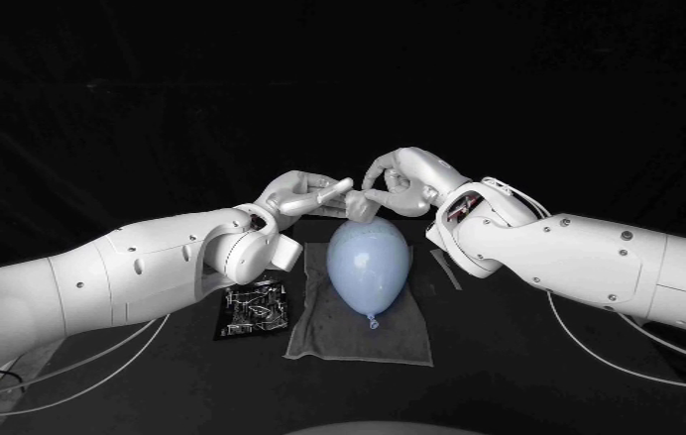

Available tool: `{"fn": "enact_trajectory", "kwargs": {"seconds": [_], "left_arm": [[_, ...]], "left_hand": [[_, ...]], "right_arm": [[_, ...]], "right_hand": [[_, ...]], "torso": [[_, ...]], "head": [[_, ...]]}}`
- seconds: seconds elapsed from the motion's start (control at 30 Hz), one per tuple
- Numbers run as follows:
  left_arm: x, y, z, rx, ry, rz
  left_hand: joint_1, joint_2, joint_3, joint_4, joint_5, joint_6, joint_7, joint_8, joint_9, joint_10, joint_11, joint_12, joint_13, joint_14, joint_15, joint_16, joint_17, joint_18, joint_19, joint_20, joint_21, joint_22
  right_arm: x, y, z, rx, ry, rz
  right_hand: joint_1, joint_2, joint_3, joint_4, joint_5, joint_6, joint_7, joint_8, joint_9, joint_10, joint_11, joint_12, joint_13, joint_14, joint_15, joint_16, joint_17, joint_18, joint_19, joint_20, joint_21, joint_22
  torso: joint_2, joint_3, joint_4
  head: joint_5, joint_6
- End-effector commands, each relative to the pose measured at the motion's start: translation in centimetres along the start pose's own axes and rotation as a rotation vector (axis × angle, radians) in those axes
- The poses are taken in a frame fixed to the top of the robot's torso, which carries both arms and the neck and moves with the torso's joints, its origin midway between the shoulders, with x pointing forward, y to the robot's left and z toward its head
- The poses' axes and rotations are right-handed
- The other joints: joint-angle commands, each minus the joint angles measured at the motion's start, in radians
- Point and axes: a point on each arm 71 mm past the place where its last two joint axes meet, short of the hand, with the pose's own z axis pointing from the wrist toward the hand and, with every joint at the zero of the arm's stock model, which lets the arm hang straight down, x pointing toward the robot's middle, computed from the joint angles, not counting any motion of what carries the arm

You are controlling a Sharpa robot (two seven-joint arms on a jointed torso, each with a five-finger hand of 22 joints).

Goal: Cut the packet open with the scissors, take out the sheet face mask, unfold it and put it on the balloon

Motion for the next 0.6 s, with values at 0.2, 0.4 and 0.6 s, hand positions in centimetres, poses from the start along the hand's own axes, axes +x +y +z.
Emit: {"fn": "enact_trajectory", "kwargs": {"seconds": [0.2,0.4,0.6], "left_arm": [[0.4,-0.23,0.18,0.003,0.028,0.089],[0.35,-0.25,0.2,0.004,0.017,0.067],[0.13,-0.22,0.18,0.002,-0.004,0.032]], "left_hand": [[0.076,-0.001,-0.019,-0.006,0.003,0.024,-0.013,0.004,-0.003,0.02,-0.007,0.009,-0.002,0.009,-0.004,0.012,0.006,0.02,0.013,-0.002,0.0,-0.001],[0.139,0.031,-0.016,-0.006,0.003,0.046,-0.027,0.003,-0.006,0.039,-0.016,0.013,-0.002,0.018,-0.011,0.021,0.011,0.026,0.023,-0.003,0.001,0.0],[0.195,0.076,0.004,-0.007,0.003,0.064,-0.037,0.002,-0.009,0.05,-0.022,0.011,-0.003,0.026,-0.016,0.028,0.015,0.035,0.036,-0.003,0.002,0.0]], "right_arm": [[0.16,0.26,0.12,-0.018,0.019,-0.03],[0.2,0.3,0.12,-0.018,0.023,-0.029],[0.26,0.32,0.14,-0.018,0.029,-0.029]], "right_hand": [[-0.012,-0.002,0.008,-0.001,0.003,0.004,-0.004,0.004,0.001,0.037,-0.027,0.007,0.001,0.104,-0.007,0.003,0.249,-0.016,0.056,-0.006,0.005,0.214],[-0.012,-0.002,0.008,-0.001,0.003,0.004,-0.004,0.004,0.001,0.037,-0.027,0.007,0.001,0.104,-0.007,0.003,0.249,-0.016,0.056,-0.006,0.005,0.214],[-0.012,-0.002,0.008,-0.001,0.003,0.004,-0.004,0.004,0.001,0.037,-0.027,0.007,0.001,0.104,-0.007,0.003,0.249,-0.016,0.056,-0.006,0.005,0.214]], "torso": [[0.0,0.0,0.0004],[-0.001,-0.0006,0.0006],[0.0,0.0,0.001]], "head": [[-0.002,-0.003],[-0.002,-0.003],[-0.001,-0.003]]}}
